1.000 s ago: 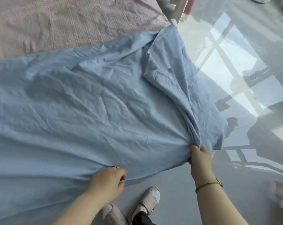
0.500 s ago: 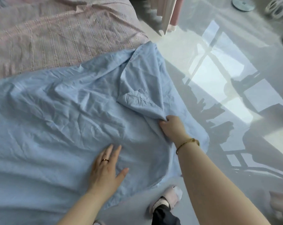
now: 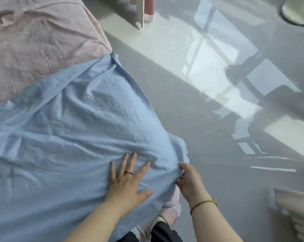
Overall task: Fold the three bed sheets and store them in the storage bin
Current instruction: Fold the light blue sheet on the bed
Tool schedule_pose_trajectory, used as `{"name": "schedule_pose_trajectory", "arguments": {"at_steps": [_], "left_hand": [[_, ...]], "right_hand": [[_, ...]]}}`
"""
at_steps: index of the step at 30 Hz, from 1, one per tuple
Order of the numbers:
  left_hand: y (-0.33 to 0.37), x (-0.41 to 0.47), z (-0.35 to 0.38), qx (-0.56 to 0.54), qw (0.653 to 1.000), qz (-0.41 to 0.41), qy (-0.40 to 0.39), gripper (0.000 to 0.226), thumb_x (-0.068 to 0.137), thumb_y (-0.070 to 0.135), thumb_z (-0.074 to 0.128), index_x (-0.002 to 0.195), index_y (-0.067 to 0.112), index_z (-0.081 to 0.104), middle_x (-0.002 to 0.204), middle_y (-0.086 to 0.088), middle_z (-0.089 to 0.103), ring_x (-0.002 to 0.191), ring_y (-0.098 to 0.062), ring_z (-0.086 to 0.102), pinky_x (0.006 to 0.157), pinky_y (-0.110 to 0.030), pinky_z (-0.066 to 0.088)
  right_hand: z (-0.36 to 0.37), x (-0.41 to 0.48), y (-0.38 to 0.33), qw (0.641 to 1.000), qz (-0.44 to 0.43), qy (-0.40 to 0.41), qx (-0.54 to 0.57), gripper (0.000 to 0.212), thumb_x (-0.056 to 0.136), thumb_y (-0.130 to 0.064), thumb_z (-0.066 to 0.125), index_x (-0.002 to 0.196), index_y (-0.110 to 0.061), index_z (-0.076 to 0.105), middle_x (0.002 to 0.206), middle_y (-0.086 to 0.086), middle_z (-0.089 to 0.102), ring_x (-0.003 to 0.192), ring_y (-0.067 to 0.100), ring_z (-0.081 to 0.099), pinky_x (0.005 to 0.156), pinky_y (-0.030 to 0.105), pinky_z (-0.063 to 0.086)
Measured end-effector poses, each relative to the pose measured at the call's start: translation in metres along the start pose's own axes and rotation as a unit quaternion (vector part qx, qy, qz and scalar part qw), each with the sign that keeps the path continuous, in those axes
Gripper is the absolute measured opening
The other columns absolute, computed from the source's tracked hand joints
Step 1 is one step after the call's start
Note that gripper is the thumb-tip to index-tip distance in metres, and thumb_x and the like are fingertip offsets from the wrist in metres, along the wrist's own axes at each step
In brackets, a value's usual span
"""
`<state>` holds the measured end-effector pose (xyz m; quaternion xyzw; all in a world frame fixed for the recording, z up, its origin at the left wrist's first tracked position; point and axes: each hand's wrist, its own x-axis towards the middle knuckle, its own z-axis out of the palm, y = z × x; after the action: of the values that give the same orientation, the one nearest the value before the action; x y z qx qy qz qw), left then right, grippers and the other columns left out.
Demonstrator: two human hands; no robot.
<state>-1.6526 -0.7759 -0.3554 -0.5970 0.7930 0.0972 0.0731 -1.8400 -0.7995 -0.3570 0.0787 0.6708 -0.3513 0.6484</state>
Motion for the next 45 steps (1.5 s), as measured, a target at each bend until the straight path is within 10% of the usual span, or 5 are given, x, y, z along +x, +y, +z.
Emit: {"name": "schedule_pose_trajectory", "arguments": {"at_steps": [9,25,35,39,45], "left_hand": [[0.022,0.024,0.007,-0.007,0.992,0.124,0.035,0.069,0.067,0.065,0.032,0.127,0.033,0.039,0.139,-0.005,0.034,0.143,-0.013,-0.014,0.107,-0.040,0.005],[0.031,0.039,0.029,0.013,0.990,0.136,0.017,0.076,0.066,0.066,0.035,0.135,0.038,0.018,0.138,-0.003,0.034,0.142,-0.005,-0.014,0.113,-0.039,-0.005],[0.031,0.036,0.022,0.004,0.992,0.124,-0.020,0.070,0.067,0.065,0.034,0.129,0.032,0.038,0.137,-0.002,0.035,0.141,-0.005,-0.015,0.112,-0.035,-0.009],[0.046,0.040,-0.001,-0.084,0.994,0.063,-0.038,0.071,0.062,0.067,0.031,0.123,0.036,0.050,0.134,0.006,0.050,0.139,-0.012,0.017,0.110,-0.025,-0.015],[0.077,0.058,-0.084,-0.671,0.714,-0.193,-0.059,0.020,0.088,0.033,0.056,0.107,0.032,0.049,0.110,0.003,0.057,0.099,-0.011,0.058,0.080,-0.023,0.048]], "right_hand": [[-0.020,0.018,-0.014,0.983,-0.169,0.068,0.037,0.021,0.089,-0.003,0.052,0.073,-0.015,0.057,0.062,-0.007,0.060,0.056,0.004,0.054,0.051,0.013,0.045],[-0.034,0.080,0.008,0.984,0.117,-0.060,0.117,0.011,0.093,-0.018,0.049,0.086,-0.011,0.055,0.079,0.002,0.053,0.069,0.019,0.052,0.064,0.028,0.043],[-0.043,0.062,-0.014,0.990,-0.001,-0.058,0.132,0.021,0.092,-0.006,0.049,0.072,-0.012,0.050,0.072,0.002,0.055,0.065,0.013,0.052,0.055,0.024,0.049],[-0.043,0.026,-0.030,0.987,-0.094,-0.058,0.116,0.023,0.090,-0.002,0.052,0.068,-0.010,0.053,0.056,-0.003,0.061,0.048,0.005,0.058,0.047,0.017,0.048],[-0.016,-0.053,-0.044,0.941,-0.312,-0.099,-0.089,0.028,0.081,0.004,0.061,0.063,-0.017,0.060,0.057,-0.009,0.060,0.060,0.004,0.053,0.059,0.015,0.044]]}}
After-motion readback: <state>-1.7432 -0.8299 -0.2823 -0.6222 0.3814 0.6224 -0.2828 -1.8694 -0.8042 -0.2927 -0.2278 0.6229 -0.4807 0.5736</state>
